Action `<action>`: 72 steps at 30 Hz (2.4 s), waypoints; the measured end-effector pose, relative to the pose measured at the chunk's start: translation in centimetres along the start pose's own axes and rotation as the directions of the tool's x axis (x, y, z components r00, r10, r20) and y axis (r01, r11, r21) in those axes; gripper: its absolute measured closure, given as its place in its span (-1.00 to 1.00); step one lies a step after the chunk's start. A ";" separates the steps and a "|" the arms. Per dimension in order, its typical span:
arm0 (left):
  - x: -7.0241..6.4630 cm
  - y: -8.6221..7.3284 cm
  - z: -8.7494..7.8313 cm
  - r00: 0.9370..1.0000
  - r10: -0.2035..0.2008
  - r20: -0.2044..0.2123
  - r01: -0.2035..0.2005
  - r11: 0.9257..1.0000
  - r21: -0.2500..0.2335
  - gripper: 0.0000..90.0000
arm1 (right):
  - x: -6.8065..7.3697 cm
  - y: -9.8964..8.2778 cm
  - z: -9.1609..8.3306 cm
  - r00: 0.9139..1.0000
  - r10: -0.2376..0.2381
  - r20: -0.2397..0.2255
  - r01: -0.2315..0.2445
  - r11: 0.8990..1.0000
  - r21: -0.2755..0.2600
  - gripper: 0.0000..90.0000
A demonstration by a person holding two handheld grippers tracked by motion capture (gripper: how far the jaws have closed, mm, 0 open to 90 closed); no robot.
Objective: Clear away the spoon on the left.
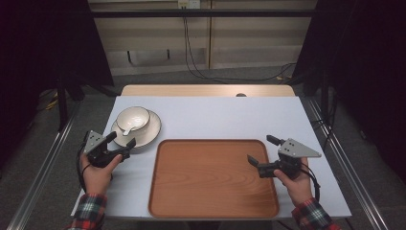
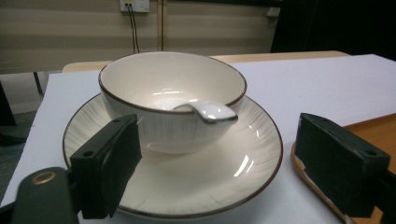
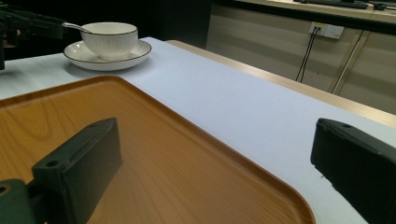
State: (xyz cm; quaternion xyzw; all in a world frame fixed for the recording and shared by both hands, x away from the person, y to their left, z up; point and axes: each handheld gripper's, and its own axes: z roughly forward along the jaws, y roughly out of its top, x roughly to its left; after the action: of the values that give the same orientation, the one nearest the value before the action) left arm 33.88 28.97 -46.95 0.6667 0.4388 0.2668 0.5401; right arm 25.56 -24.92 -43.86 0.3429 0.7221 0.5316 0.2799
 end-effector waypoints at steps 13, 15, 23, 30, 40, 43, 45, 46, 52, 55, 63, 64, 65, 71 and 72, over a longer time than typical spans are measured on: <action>0.3 0.6 0.4 0.999 0.025 -0.021 -0.026 0.999 -0.022 -0.55 | 0.1 0.1 0.2 1.000 -0.008 -0.015 0.008 1.000 0.002 -0.97; 0.4 0.7 0.3 0.999 0.032 -0.033 -0.033 0.999 -0.019 -0.53 | 0.1 0.0 0.2 1.000 -0.007 -0.019 0.007 1.000 0.004 -0.97; 0.8 0.6 0.1 0.995 0.090 -0.041 -0.091 0.995 -0.026 -0.36 | 0.2 0.1 0.2 1.000 0.001 -0.026 -0.001 1.000 -0.001 -0.96; 0.8 0.5 0.1 0.998 0.055 -0.040 -0.055 0.998 -0.012 -0.22 | 0.3 0.2 0.1 1.000 -0.009 -0.021 0.009 1.000 0.003 -0.96; 0.8 0.4 0.3 0.997 0.051 -0.057 -0.051 0.999 0.002 -0.04 | 0.5 0.1 0.2 0.999 -0.025 -0.033 0.025 1.000 0.007 -0.96; 0.8 0.3 0.4 0.998 0.032 -0.046 -0.032 0.999 0.002 0.05 | 0.6 0.2 0.1 0.999 -0.026 -0.027 0.027 1.000 0.009 -0.96; 0.7 0.4 0.4 0.999 0.026 -0.037 -0.026 1.000 -0.001 0.10 | 0.6 0.2 0.0 0.999 -0.027 -0.032 0.027 1.000 0.009 -0.96; 0.7 0.4 0.4 0.999 0.025 -0.045 -0.025 1.000 0.006 0.14 | 0.6 0.2 0.0 0.999 -0.029 -0.034 0.030 1.000 0.008 -0.96; 0.7 0.6 0.4 0.999 -0.002 -0.032 0.002 1.000 -0.001 0.35 | 0.6 0.2 0.0 0.999 -0.023 -0.032 0.023 1.000 0.007 -0.96; 0.6 0.7 0.4 0.999 -0.023 -0.025 0.023 1.000 0.002 0.44 | 0.6 0.2 0.0 0.999 -0.030 -0.030 0.030 1.000 0.009 -0.96; 0.6 0.5 0.5 0.997 -0.078 -0.010 0.078 0.997 -0.002 0.52 | 0.7 0.2 -0.1 0.999 -0.031 -0.030 0.031 0.999 0.008 -0.96; 0.6 0.5 0.5 0.996 -0.083 -0.014 0.083 0.997 -0.003 0.53 | 0.7 0.3 -0.1 0.999 -0.030 -0.030 0.031 0.999 0.008 -0.96; 0.7 0.5 0.5 0.996 -0.090 -0.007 0.090 0.996 -0.003 0.53 | 0.6 0.3 -0.1 0.999 -0.031 -0.030 0.031 0.999 0.008 -0.96; 0.7 0.7 0.4 0.995 -0.094 -0.017 0.094 0.996 -0.006 0.61 | 0.6 0.3 -0.1 0.999 -0.029 -0.031 0.029 1.000 0.006 -0.96; 0.7 0.7 0.4 0.995 -0.097 -0.019 0.097 0.995 -0.008 0.63 | 0.6 0.3 -0.1 0.999 -0.030 -0.027 0.030 1.000 0.006 -0.96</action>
State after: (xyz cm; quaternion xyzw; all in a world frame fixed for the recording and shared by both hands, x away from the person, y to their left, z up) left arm 34.73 29.38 -46.44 0.6402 0.4748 0.2482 0.5506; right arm 25.13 -24.47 -43.58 0.3259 0.7325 0.5297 0.2770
